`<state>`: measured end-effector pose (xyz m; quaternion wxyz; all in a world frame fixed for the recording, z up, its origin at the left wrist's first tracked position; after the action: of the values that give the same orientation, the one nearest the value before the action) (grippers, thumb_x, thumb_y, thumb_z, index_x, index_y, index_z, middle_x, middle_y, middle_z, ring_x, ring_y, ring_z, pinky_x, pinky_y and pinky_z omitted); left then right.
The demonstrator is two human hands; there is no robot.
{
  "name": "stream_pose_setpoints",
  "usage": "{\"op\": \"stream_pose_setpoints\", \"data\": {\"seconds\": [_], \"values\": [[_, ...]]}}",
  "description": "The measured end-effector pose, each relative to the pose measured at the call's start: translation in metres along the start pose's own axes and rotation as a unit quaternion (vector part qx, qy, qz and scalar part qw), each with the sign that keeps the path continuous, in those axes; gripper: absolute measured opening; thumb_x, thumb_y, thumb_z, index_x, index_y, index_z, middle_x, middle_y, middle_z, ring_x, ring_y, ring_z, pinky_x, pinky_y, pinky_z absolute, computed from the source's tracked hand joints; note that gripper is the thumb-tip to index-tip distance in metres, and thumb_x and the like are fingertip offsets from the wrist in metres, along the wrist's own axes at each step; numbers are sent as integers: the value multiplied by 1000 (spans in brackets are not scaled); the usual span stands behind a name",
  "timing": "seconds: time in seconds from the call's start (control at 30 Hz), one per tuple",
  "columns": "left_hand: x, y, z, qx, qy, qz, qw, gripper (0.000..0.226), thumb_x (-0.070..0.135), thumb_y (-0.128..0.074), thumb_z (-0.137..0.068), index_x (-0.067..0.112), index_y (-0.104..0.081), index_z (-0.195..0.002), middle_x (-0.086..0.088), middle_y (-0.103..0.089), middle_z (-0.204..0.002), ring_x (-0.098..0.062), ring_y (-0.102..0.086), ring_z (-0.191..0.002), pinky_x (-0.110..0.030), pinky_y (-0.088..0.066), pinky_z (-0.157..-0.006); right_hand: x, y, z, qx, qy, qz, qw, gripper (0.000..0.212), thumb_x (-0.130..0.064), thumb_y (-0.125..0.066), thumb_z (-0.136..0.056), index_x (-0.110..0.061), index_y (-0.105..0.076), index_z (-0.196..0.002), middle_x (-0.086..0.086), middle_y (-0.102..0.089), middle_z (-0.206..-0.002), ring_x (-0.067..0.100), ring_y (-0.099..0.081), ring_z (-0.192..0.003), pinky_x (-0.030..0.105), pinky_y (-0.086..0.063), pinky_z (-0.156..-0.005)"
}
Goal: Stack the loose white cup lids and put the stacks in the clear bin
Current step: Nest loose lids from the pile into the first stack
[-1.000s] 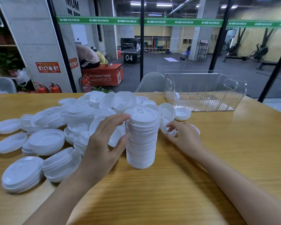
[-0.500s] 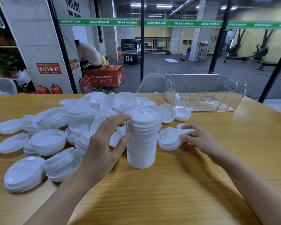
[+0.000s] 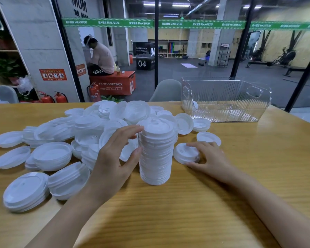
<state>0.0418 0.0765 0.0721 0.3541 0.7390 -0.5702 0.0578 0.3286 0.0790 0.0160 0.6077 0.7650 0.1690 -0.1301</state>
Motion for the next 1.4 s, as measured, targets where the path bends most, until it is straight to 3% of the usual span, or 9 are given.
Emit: {"op": "stream_pose_setpoints", "data": {"seconds": [0.17, 0.23, 0.33, 0.53, 0.63, 0.83, 0.97, 1.4], "values": [[0, 0, 0, 2, -3, 1, 1000, 42, 30, -55, -91, 25, -52, -133, 13, -57, -127, -8, -57, -114, -16, -44, -93, 2, 4, 0, 40, 1, -83, 996, 37, -53, -68, -85, -54, -52, -118, -21, -57, -124, 11, -43, -117, 38, -33, -106], [0, 0, 0, 2, -5, 1, 1000, 42, 30, -55, -91, 25, -53, -133, 13, -57, -127, -8, -57, -114, -16, -44, -93, 1, 7, 0, 51, -5, -139, 989, 31, -57, -67, -84, -58, -52, -112, -20, -60, -123, 11, -48, -117, 33, -36, -103], [-1, 0, 1, 3, -8, -1, 1000, 42, 30, -55, -91, 25, -52, -133, 13, -57, -128, -8, -57, -114, -15, -44, -93, -8, 17, 3, 64, -16, -214, 975, 32, -56, -66, -85, -51, -58, -116, -23, -60, -123, 4, -51, -114, 22, -40, -94], [-1, 0, 0, 4, -9, -4, 1000, 43, 29, -55, -91, 24, -52, -134, 14, -56, -128, -8, -56, -115, -16, -43, -94, -59, 66, 4, 151, 53, -325, 932, 35, -48, -64, -82, -47, -62, -117, -21, -64, -118, 0, -57, -112, 28, -46, -90], [-2, 1, 1, 16, -4, 2, 1000, 47, 32, -55, -90, 29, -46, -137, 18, -53, -128, -6, -55, -116, -15, -43, -95, -89, 76, 1, 100, 107, -307, 941, 38, -44, -64, -84, -44, -61, -122, -25, -61, -124, 4, -56, -117, 38, -47, -99], [-2, 4, 0, 34, 0, 7, 999, 55, 35, -56, -88, 33, -39, -140, 20, -47, -133, -13, -54, -120, -16, -44, -95, -116, 69, -5, 7, 151, -254, 955, 40, -38, -72, -85, -40, -62, -124, -25, -57, -130, -8, -45, -124, 11, -34, -94], [0, 3, 0, 26, -5, 6, 1000, 54, 34, -57, -89, 29, -40, -140, 14, -50, -133, -13, -53, -120, -19, -44, -95, -117, 66, -5, 18, 161, -240, 957, 40, -26, -74, -86, -34, -63, -123, -26, -59, -127, -11, -45, -122, 1, -29, -92], [1, 1, 0, 7, -27, -7, 1000, 47, 27, -58, -90, 28, -47, -136, 14, -52, -133, -12, -53, -120, -17, -43, -94, -112, 58, -2, 43, 186, -233, 954, 43, -31, -78, -82, -30, -65, -124, -30, -55, -128, -10, -43, -126, 1, -28, -94]]}}
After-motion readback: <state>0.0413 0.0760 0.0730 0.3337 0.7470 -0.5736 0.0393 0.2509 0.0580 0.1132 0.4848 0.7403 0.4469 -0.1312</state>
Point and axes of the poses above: each hand's wrist, its own z-axis away from the middle knuckle, its own y-axis out of the back of the hand, x = y × z, the point moved 3 cm from there along -z, towards the middle knuckle
